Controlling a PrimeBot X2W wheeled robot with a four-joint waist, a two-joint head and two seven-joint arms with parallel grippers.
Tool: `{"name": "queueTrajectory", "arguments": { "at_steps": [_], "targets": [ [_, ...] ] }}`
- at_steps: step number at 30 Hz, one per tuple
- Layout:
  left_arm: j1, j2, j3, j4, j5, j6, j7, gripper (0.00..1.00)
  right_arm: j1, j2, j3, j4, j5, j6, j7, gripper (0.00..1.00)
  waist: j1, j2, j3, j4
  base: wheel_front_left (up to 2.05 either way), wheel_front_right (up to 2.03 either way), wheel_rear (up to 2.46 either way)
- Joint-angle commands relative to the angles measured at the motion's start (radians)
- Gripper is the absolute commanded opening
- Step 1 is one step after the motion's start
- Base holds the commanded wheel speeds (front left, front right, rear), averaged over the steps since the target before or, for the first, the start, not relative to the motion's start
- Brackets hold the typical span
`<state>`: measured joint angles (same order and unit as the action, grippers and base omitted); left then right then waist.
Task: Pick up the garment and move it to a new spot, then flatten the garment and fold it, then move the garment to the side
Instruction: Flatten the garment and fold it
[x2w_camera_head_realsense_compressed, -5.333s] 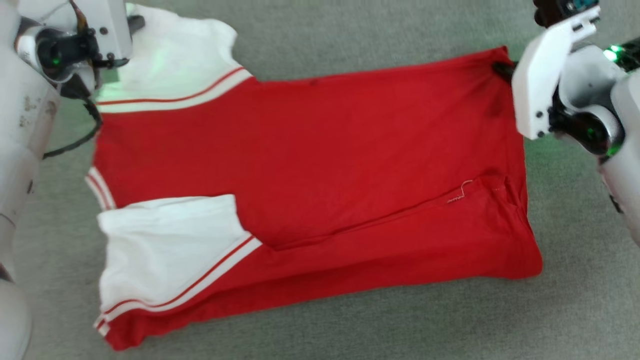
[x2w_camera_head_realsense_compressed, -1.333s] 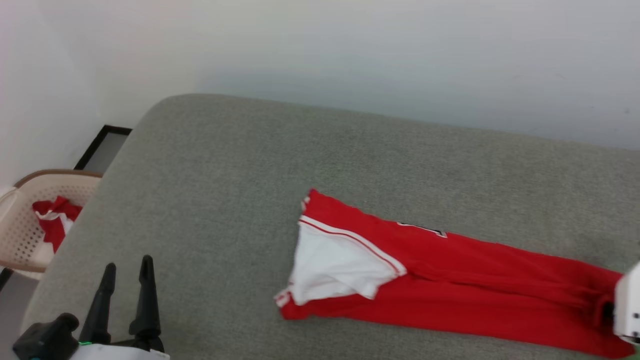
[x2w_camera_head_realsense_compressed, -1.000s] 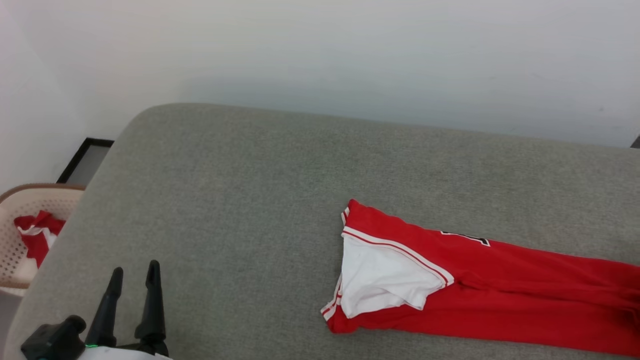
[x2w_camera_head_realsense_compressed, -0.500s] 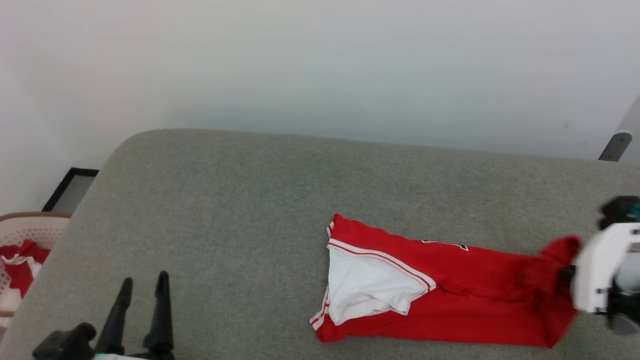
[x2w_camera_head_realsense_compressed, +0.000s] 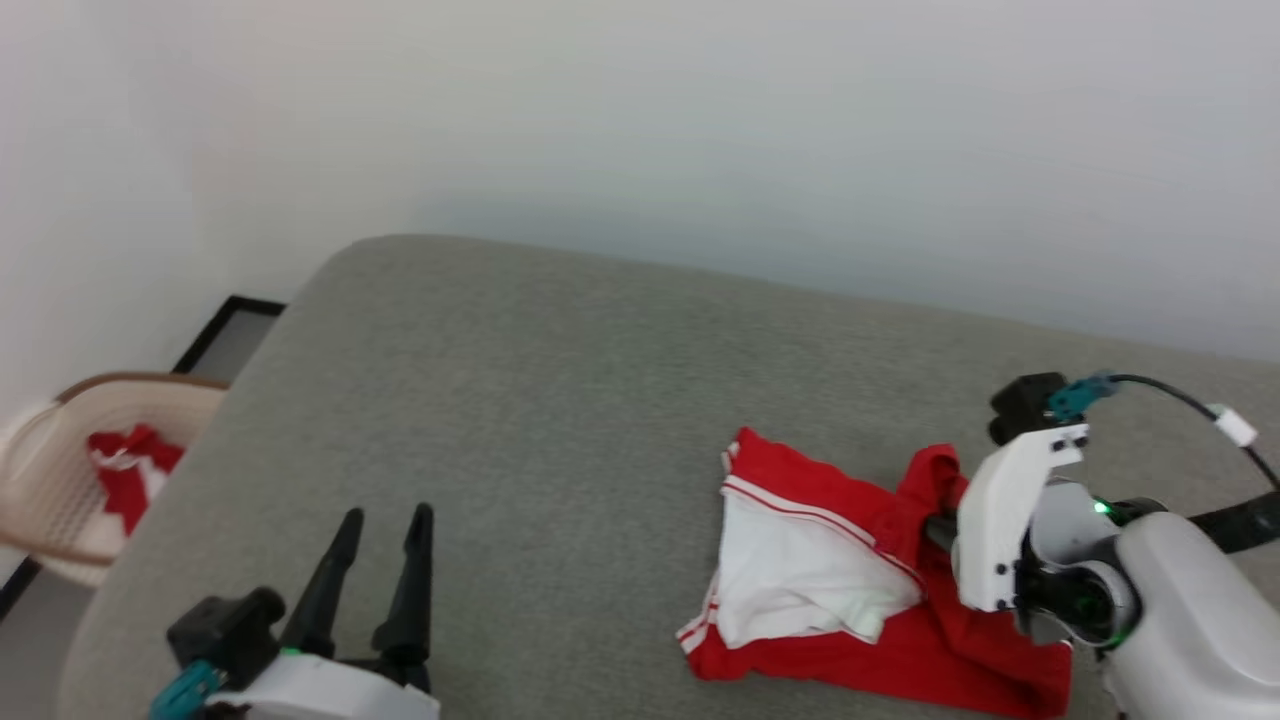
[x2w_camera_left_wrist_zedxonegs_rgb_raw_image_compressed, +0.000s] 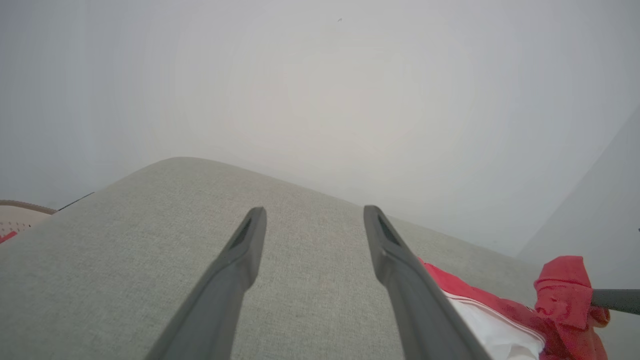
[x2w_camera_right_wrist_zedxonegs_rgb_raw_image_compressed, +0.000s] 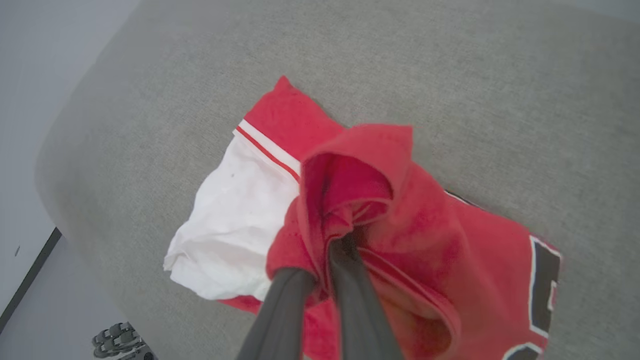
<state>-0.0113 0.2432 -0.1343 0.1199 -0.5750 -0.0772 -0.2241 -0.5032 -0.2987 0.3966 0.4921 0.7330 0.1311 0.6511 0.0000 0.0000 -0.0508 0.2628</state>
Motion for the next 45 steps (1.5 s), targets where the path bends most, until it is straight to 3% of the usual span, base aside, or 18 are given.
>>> {"name": "queueTrajectory", "arguments": {
  "at_steps": [1,8,9,12,20,27,38,45],
  "targets": [
    [-0.016,-0.005,-0.006,0.009,0.003,-0.005,-0.002,1.0,-0.019,0.01,0.003,0.021,-0.02,-0.001,-0.013,0.0,0.0,0.0,0.007,0.05,0.0,0.0,0.0],
    [-0.069,-0.02,-0.036,0.057,-0.002,-0.02,-0.008,1.0,-0.085,0.094,0.029,0.162,-0.051,-0.001,-0.077,0.0,0.0,0.0,0.02,0.098,0.0,0.0,0.0],
    [-0.073,-0.021,-0.037,0.062,-0.003,-0.022,-0.011,1.0,-0.094,0.103,0.032,0.176,-0.052,-0.001,-0.091,0.17,0.0,0.0,0.022,0.1,0.0,0.0,0.0],
    [-0.081,-0.022,-0.034,0.077,-0.008,-0.025,-0.018,1.0,-0.116,0.13,0.048,0.207,-0.035,-0.001,-0.114,0.98,0.0,0.0,0.025,0.097,0.0,0.0,0.0],
    [-0.068,-0.008,-0.001,0.102,-0.013,-0.024,-0.031,1.0,-0.149,0.111,0.11,0.178,0.016,-0.001,-0.151,1.0,0.0,0.0,0.019,0.033,0.0,0.0,0.0],
    [-0.043,0.006,0.032,0.102,-0.013,-0.017,-0.036,1.0,-0.124,0.025,0.151,0.057,0.055,-0.001,-0.213,1.0,0.0,0.0,0.009,-0.068,0.0,0.0,0.0],
    [0.002,0.033,0.07,0.09,0.015,-0.004,-0.04,1.0,-0.028,-0.143,0.154,-0.12,0.035,-0.001,-0.421,1.0,0.0,0.0,0.005,-0.234,0.0,0.0,0.0],
    [0.025,0.049,0.096,0.09,0.024,-0.002,-0.041,1.0,0.061,-0.211,0.131,-0.176,-0.034,-0.001,-0.594,1.0,0.0,0.0,-0.001,-0.291,0.0,0.0,0.0]
  ]
}}
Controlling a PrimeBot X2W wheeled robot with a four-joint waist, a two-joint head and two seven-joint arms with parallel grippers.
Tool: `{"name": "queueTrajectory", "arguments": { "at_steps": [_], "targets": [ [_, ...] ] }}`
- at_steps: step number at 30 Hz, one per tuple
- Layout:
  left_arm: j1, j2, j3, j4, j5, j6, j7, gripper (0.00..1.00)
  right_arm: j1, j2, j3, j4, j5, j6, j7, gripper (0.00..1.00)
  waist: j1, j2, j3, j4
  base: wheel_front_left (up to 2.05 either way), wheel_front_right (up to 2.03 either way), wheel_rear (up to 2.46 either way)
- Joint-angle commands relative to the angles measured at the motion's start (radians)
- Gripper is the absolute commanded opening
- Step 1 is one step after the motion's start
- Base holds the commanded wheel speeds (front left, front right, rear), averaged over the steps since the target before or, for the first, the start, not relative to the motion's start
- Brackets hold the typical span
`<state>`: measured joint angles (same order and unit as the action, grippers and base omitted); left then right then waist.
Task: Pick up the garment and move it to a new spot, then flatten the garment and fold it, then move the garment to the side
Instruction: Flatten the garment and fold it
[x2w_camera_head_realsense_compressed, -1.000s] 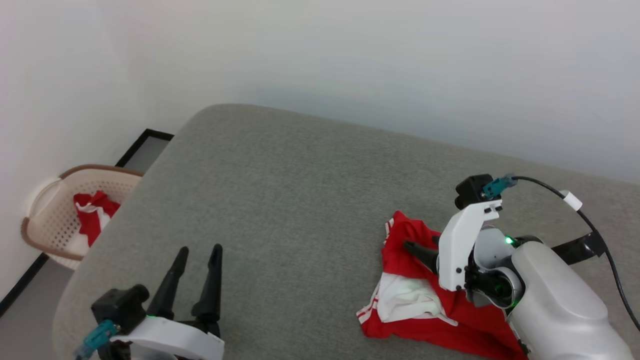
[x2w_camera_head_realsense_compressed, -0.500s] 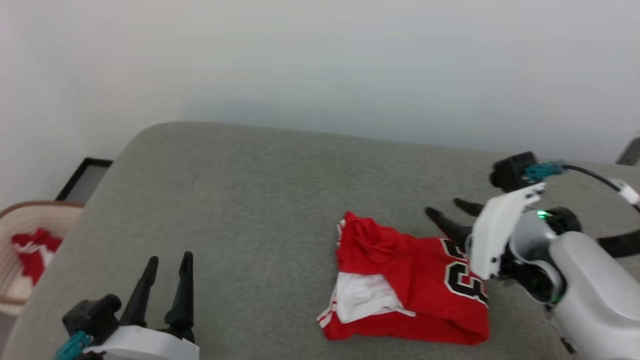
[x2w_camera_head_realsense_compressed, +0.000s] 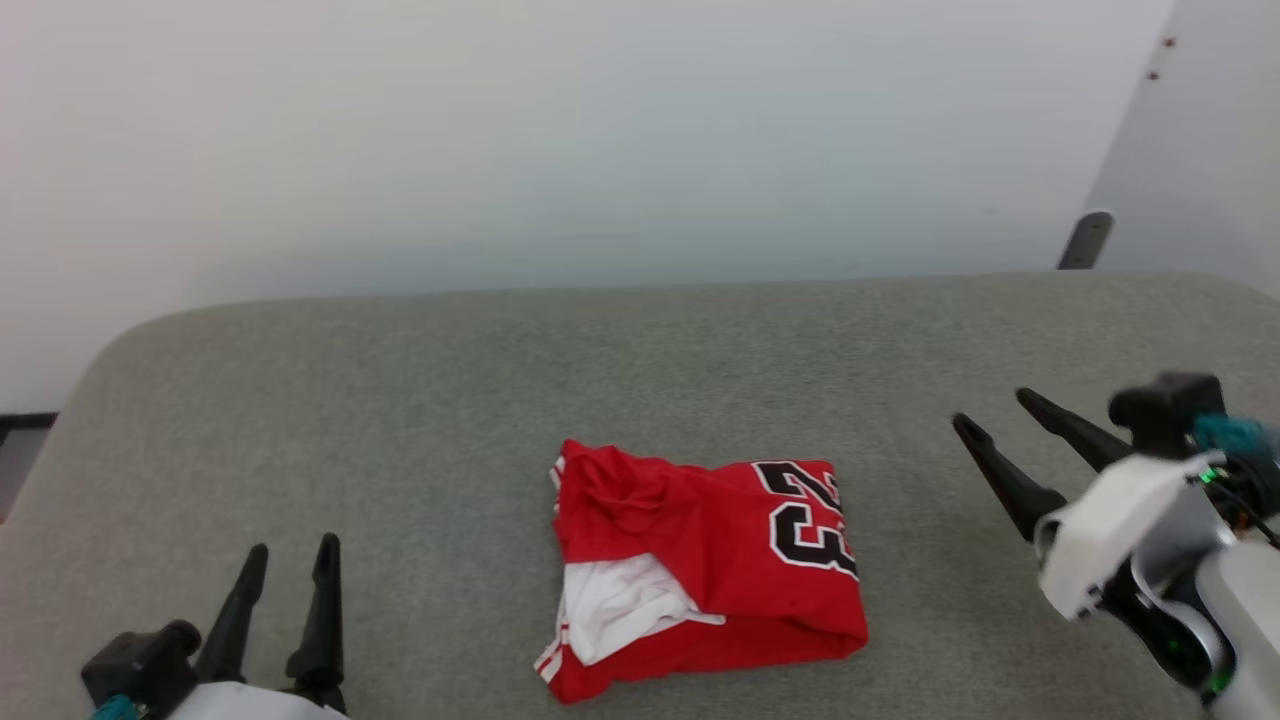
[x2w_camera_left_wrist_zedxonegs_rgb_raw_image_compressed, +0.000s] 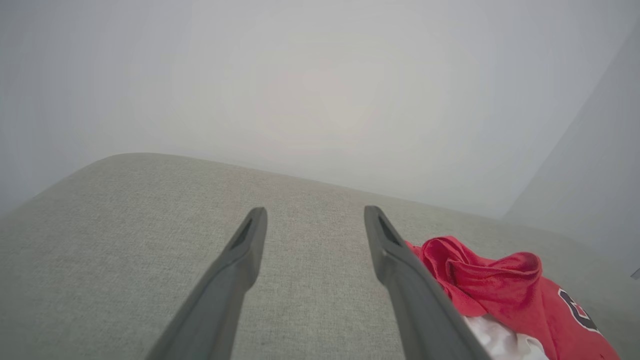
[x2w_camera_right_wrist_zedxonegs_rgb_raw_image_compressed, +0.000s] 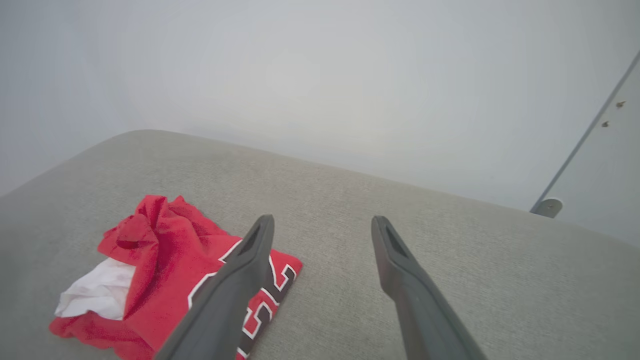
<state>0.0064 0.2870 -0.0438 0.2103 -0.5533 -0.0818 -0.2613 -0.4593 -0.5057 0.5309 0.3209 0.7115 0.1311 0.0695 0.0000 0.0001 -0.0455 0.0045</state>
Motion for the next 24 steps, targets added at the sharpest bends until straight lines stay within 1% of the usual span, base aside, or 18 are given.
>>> {"name": "queueTrajectory", "arguments": {
  "at_steps": [1,6,10,17,24],
  "targets": [
    [0.012,0.008,0.008,0.0,0.007,0.004,-0.004,1.0,0.031,-0.015,-0.007,-0.009,-0.028,-0.001,-0.037,1.0,0.0,-0.0001,-0.007,-0.036,0.0,0.0,0.0],
    [0.034,0.019,0.034,0.001,0.02,0.002,-0.004,1.0,0.111,-0.034,-0.072,-0.014,-0.071,-0.001,-0.145,1.0,0.0,-0.0001,-0.017,-0.047,0.0,0.0,0.0],
    [0.058,0.024,0.06,-0.006,0.029,-0.002,-0.004,1.0,0.175,-0.025,-0.126,-0.012,-0.097,-0.001,-0.189,1.0,0.0,-0.0001,-0.024,-0.056,0.0,0.0,0.0],
    [0.085,0.019,0.088,-0.002,0.047,-0.011,-0.002,1.0,0.272,0.004,-0.225,-0.027,-0.138,-0.001,-0.223,1.0,0.0,-0.0001,-0.034,-0.062,0.0,0.0,0.0],
    [0.089,0.015,0.105,0.01,0.064,-0.021,-0.002,1.0,0.352,0.042,-0.302,-0.066,-0.174,-0.001,-0.215,1.0,0.0,-0.0001,-0.04,-0.062,0.0,0.0,0.0]
  ]
}}
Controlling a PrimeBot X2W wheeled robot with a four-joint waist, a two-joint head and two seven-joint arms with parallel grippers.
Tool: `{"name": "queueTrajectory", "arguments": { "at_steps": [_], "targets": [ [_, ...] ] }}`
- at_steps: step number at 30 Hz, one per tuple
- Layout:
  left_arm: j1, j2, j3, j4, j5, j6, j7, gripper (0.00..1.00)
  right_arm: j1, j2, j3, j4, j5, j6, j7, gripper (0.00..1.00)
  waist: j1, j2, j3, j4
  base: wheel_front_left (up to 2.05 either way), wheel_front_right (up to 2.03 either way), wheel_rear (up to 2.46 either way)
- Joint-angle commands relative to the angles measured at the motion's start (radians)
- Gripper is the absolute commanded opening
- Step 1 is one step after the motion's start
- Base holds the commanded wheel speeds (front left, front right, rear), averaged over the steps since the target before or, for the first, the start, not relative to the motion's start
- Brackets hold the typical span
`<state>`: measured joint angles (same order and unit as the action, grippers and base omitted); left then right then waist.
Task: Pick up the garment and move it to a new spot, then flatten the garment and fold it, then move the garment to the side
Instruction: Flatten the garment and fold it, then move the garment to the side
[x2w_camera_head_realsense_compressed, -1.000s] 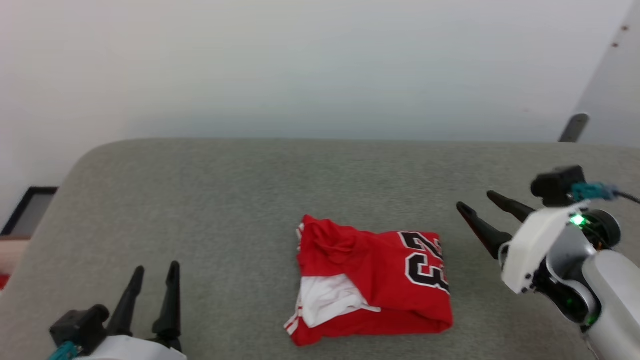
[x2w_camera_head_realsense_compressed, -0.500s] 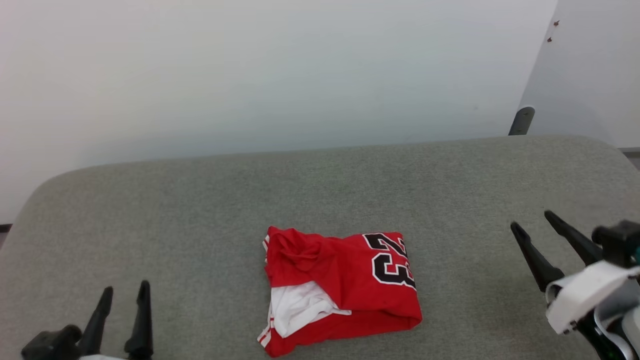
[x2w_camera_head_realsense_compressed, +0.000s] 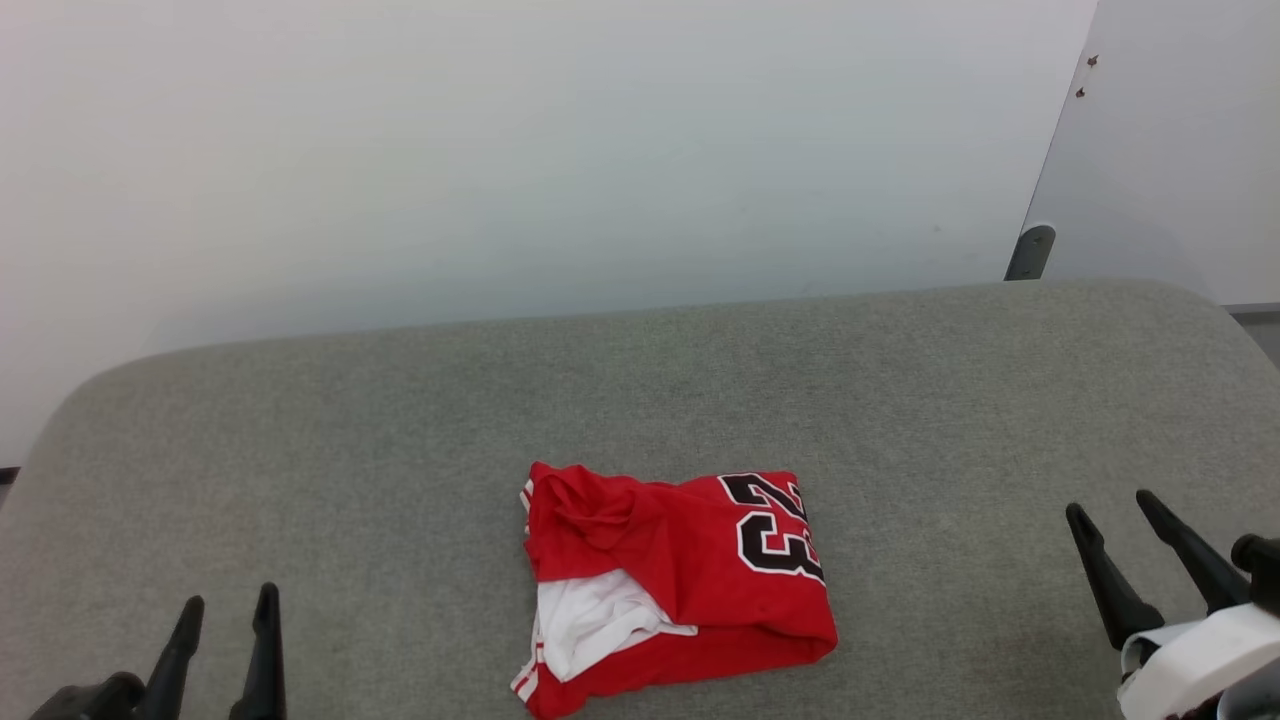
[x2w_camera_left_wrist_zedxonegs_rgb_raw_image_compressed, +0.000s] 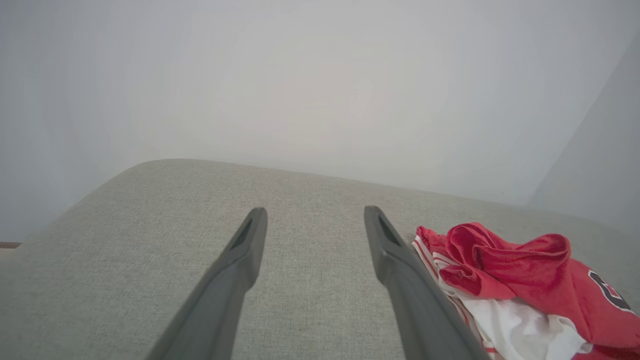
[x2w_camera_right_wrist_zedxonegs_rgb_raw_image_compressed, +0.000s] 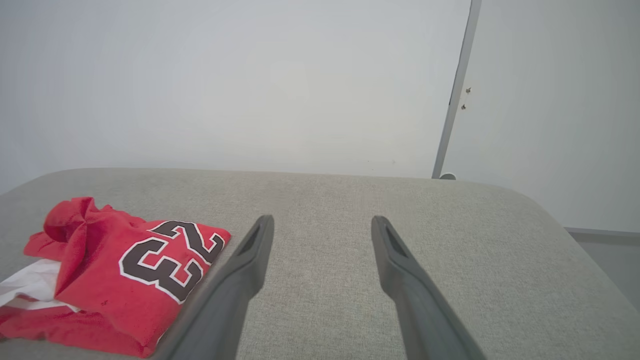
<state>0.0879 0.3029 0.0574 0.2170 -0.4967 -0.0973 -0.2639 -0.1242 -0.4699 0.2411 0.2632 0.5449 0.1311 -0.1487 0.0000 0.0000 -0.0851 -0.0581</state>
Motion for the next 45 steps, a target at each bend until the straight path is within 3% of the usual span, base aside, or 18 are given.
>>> {"name": "queueTrajectory", "arguments": {
  "at_steps": [1,17,45],
  "targets": [
    [0.007,-0.002,0.006,0.004,0.008,-0.007,0.0,1.0,0.027,0.011,-0.021,-0.015,-0.016,-0.001,0.007,1.0,0.0,0.0,-0.001,0.0,0.0,0.0,0.0],
    [0.0,-0.022,0.018,0.009,0.029,-0.021,0.0,1.0,0.093,0.058,-0.094,-0.087,-0.065,-0.001,0.054,1.0,0.0,0.0,-0.003,0.004,0.0,0.0,0.0],
    [0.01,-0.037,0.019,-0.012,0.042,-0.023,0.0,1.0,0.116,0.07,-0.114,-0.123,-0.085,-0.001,0.083,1.0,0.0,0.0,0.0,0.017,0.0,0.0,0.0]
  ]
}}
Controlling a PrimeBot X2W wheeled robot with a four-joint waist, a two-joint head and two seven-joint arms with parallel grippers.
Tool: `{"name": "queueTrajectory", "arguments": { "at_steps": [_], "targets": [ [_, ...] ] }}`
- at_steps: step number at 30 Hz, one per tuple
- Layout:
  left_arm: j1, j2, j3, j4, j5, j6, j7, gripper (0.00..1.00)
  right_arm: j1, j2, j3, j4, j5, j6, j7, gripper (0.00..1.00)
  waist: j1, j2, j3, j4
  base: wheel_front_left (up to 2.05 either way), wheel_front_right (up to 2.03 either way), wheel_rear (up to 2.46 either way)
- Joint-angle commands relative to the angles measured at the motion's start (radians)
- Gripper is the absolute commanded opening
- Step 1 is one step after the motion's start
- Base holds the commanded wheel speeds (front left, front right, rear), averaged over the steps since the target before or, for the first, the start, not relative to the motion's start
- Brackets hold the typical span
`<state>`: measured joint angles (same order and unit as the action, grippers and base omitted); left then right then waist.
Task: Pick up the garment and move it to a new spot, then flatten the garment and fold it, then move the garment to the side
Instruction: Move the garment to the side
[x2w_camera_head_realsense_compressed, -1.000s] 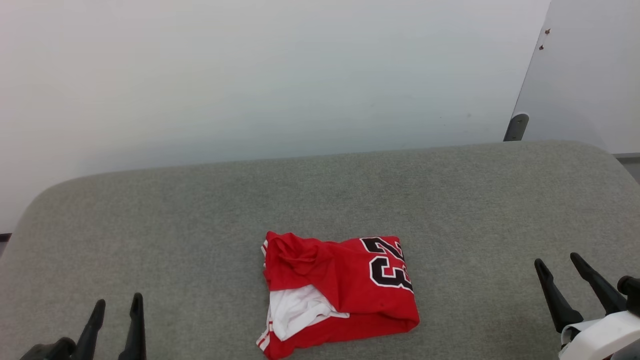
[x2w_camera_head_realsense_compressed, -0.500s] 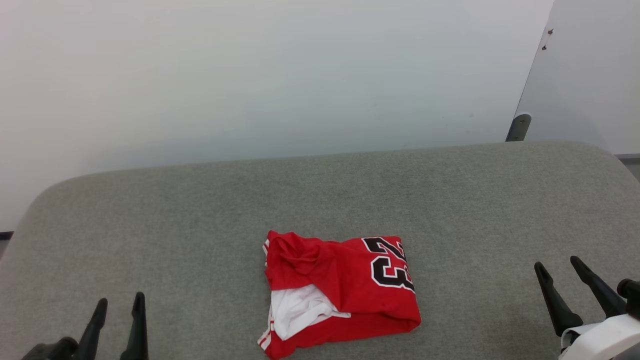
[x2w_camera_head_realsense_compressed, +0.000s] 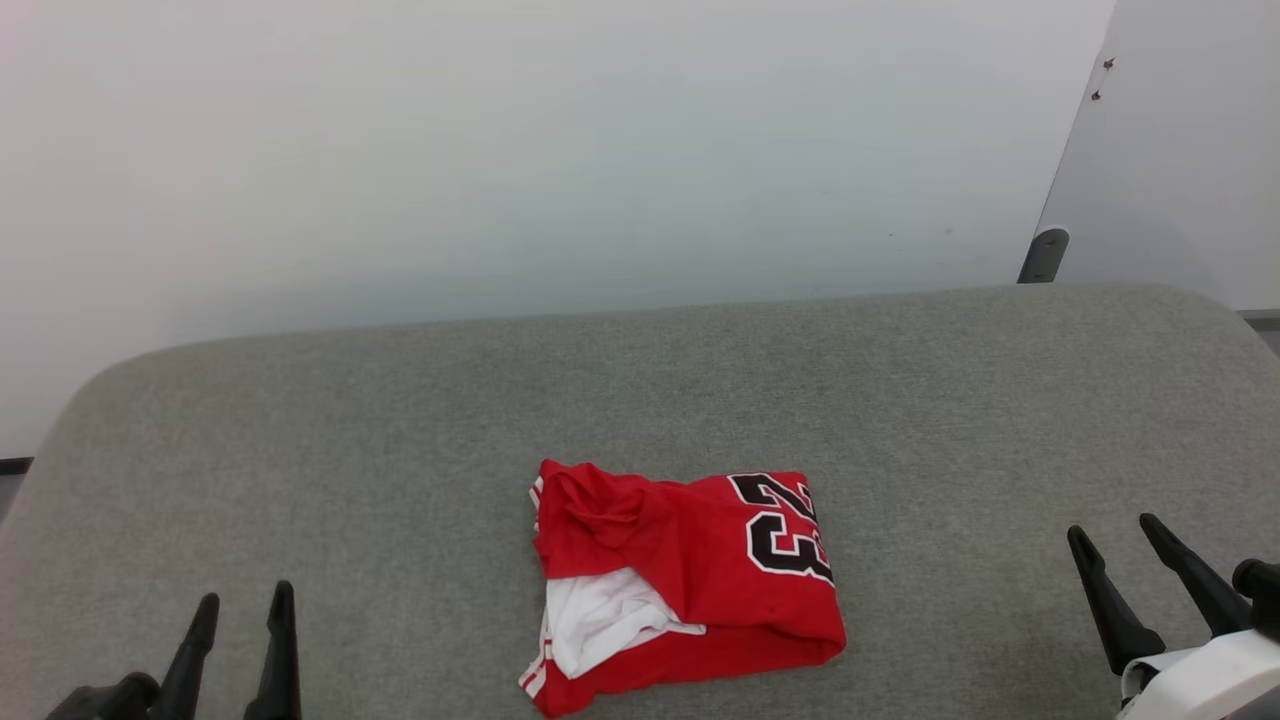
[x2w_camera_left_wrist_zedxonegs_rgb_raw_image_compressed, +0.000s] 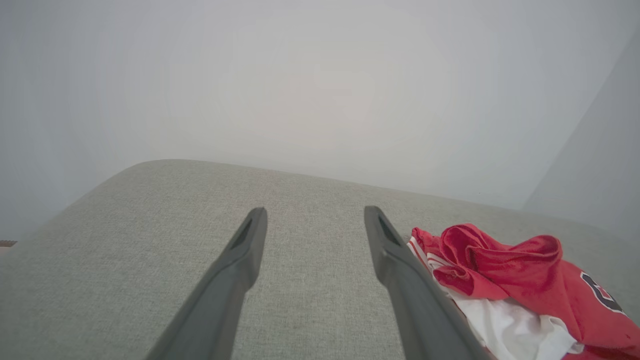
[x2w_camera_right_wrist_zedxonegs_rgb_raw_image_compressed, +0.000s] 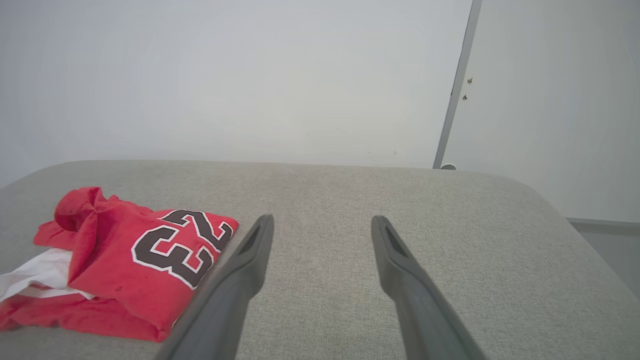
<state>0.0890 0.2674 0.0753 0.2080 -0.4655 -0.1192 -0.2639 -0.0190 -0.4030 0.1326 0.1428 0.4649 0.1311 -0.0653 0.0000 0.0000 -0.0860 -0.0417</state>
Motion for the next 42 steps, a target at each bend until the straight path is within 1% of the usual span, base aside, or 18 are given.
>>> {"name": "queueTrajectory", "arguments": {
  "at_steps": [1,5,9,12,18,22,26,29,34,41,42],
  "targets": [
    [0.009,-0.001,0.0,-0.004,0.012,-0.001,0.0,1.0,0.011,0.002,-0.006,-0.002,-0.005,-0.001,-0.002,1.0,0.0,0.0,0.001,0.003,0.0,0.0,0.0],
    [0.002,-0.002,0.0,-0.005,0.01,0.005,0.001,1.0,0.012,0.006,-0.003,-0.007,-0.005,-0.001,0.011,1.0,0.0,0.0,0.005,0.017,0.0,0.0,0.0],
    [-0.005,0.002,0.004,-0.007,0.01,0.018,0.004,1.0,-0.004,0.002,0.022,-0.005,0.003,-0.001,0.04,1.0,0.0,0.0,0.012,0.052,0.0,0.0,0.0],
    [-0.007,0.006,-0.003,-0.017,0.014,0.021,0.009,1.0,-0.027,-0.005,0.047,0.0,0.013,-0.001,0.067,1.0,0.0,0.0,0.019,0.092,0.0,0.0,0.0],
    [-0.017,0.01,-0.022,-0.038,0.019,0.028,0.024,1.0,-0.071,-0.017,0.104,0.039,0.03,-0.001,0.129,1.0,0.0,0.0,0.03,0.192,0.0,0.0,0.0],
    [-0.02,0.001,-0.042,-0.048,0.023,0.031,0.032,1.0,-0.1,-0.029,0.135,0.08,0.054,-0.001,0.173,1.0,0.0,0.0,0.038,0.252,0.0,0.0,0.0],
    [-0.023,-0.008,-0.06,-0.046,0.024,0.029,0.034,1.0,-0.132,-0.042,0.165,0.117,0.075,-0.001,0.216,1.0,0.0,0.0,0.051,0.295,0.0,0.0,0.0],
    [-0.03,-0.016,-0.073,-0.038,0.022,0.025,0.03,1.0,-0.155,-0.049,0.183,0.146,0.096,-0.001,0.254,1.0,0.0,0.0,0.069,0.319,0.0,0.0,0.0],
    [-0.057,-0.033,-0.096,-0.015,0.022,0.018,0.021,1.0,-0.196,-0.056,0.194,0.204,0.098,-0.001,0.333,1.0,0.0,0.0,0.104,0.35,0.0,0.0,0.0],
    [-0.098,-0.051,-0.119,0.017,0.016,0.01,0.009,1.0,-0.237,-0.031,0.175,0.272,0.111,-0.001,0.451,1.0,0.0,0.0,0.147,0.378,0.0,0.0,0.0],
    [-0.098,-0.051,-0.119,0.017,0.016,0.01,0.009,1.0,-0.237,-0.031,0.175,0.272,0.111,-0.001,0.451,1.0,0.0,0.0,0.147,0.378,0.0,0.0,0.0]
  ]
}}
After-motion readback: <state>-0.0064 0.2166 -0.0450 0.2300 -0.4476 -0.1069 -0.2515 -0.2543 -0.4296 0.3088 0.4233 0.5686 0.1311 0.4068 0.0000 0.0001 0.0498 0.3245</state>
